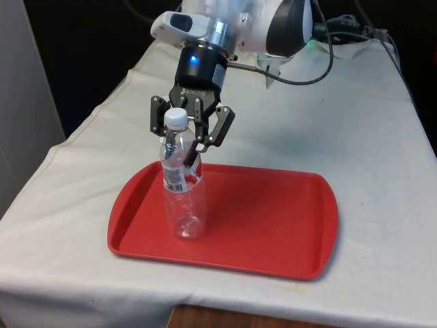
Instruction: Place the bottle upright on the tray.
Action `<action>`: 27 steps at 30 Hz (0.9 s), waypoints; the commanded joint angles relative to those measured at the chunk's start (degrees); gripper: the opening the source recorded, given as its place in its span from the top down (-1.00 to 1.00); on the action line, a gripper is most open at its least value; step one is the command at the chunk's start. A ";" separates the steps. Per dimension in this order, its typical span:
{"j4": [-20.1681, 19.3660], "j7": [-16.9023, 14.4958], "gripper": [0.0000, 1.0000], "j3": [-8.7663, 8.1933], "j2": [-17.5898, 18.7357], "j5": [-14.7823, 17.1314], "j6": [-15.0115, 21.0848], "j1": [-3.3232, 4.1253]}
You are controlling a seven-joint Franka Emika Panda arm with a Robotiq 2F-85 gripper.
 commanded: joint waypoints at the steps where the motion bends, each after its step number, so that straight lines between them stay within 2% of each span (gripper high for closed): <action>1: 0.06 0.06 0.71 0.52 0.00 0.00 0.06 -0.29; 13: 0.00 0.00 0.69 0.06 0.00 0.00 0.00 0.00; 15: 0.00 0.00 0.49 0.00 0.00 0.00 -0.06 0.00; 16: 0.00 0.00 0.49 0.06 0.00 0.00 0.00 0.00; 19: 0.00 0.00 0.16 0.00 0.00 0.00 0.00 0.00; 21: 0.00 0.00 -0.17 0.00 0.00 0.00 0.00 0.00; 22: 0.00 0.00 -0.44 0.00 0.00 0.00 -0.06 0.06; 24: 0.00 0.00 -0.70 -0.06 0.00 0.00 -0.06 0.06; 25: 0.00 0.00 -0.70 0.00 0.00 0.00 -0.06 0.06; 27: 0.00 0.00 -0.94 0.00 0.00 0.00 -0.06 0.06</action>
